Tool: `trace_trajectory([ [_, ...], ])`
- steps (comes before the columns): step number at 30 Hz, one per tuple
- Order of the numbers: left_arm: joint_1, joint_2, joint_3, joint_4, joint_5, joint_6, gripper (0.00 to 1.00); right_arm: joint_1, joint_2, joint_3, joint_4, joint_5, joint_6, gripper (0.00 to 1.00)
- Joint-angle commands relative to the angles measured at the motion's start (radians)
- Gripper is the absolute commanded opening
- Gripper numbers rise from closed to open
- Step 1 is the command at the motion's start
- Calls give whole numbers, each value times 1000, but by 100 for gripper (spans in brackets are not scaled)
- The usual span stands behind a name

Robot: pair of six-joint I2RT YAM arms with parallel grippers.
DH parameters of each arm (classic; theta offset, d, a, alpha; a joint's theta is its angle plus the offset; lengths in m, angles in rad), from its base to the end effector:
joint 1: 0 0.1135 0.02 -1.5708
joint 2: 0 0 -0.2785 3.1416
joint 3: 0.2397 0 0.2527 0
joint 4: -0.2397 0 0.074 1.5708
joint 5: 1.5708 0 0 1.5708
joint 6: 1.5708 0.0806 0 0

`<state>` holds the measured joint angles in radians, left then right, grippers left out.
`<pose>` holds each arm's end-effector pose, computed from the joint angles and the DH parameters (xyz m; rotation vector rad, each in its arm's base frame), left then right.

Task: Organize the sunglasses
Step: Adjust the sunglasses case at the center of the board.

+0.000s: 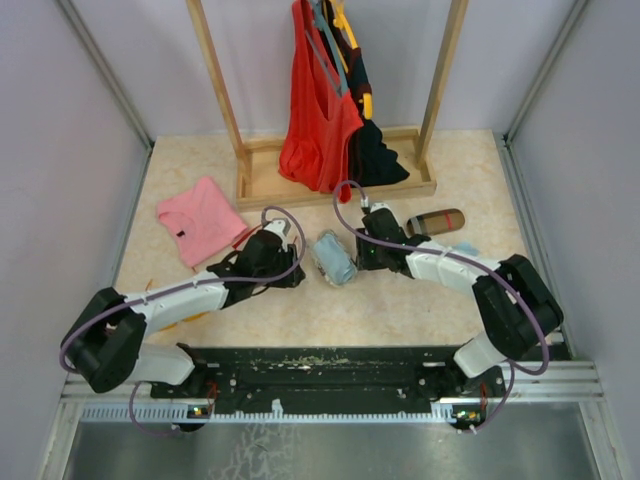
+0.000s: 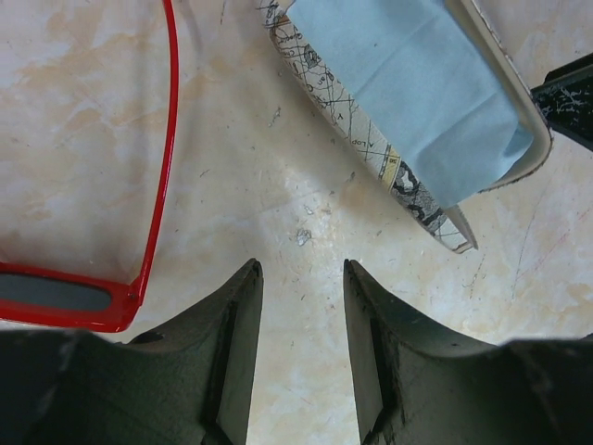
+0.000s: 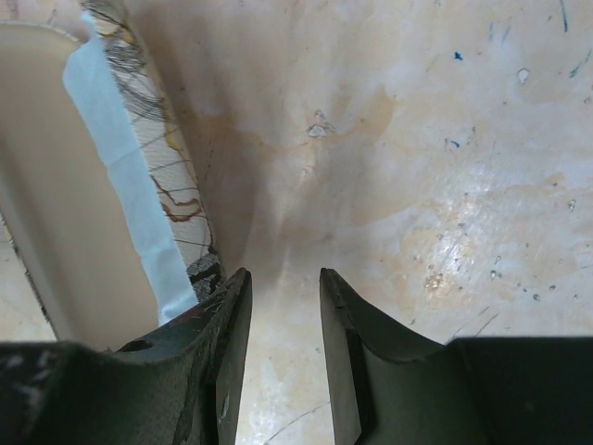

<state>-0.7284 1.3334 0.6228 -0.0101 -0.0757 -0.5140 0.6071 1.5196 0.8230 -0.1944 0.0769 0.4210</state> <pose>0.2247 -0.1923 0.1677 0.2116 2.3431 -0.5473 0.2742 0.1829 0.1601 -0.1977 2.4833 0.3497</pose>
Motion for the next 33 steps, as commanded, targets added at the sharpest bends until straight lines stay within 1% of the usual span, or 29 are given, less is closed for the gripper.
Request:
trace_trajectory([
  [1, -3, 11, 41, -12, -19, 21, 47, 26, -58, -7, 32, -14, 26, 36],
  [7, -3, 1, 46, -34, -45, 23, 47, 45, -76, -19, 34, -24, 40, 36],
  [13, -3, -57, 56, -84, -109, 20, 48, 54, -98, -32, 28, -26, 48, 36],
  [15, -3, -83, 67, -114, -156, 7, 48, 54, -119, -39, 22, -3, 51, 36],
  [21, 3, -195, 87, -213, -364, -55, 51, 54, -213, -88, 6, 45, 63, 36],
  [25, 34, -245, 92, -242, -425, -77, 53, 54, -260, -116, -3, 54, 73, 36],
  [27, 54, -246, 106, -286, -452, -93, 54, 55, -279, -126, -8, 55, 75, 36],
  [30, 83, -246, 118, -322, -472, -90, 55, 54, -311, -130, -27, 67, 73, 36],
  [33, 113, -250, 121, -310, -464, -54, 55, 54, -360, -130, -53, 92, 77, 36],
])
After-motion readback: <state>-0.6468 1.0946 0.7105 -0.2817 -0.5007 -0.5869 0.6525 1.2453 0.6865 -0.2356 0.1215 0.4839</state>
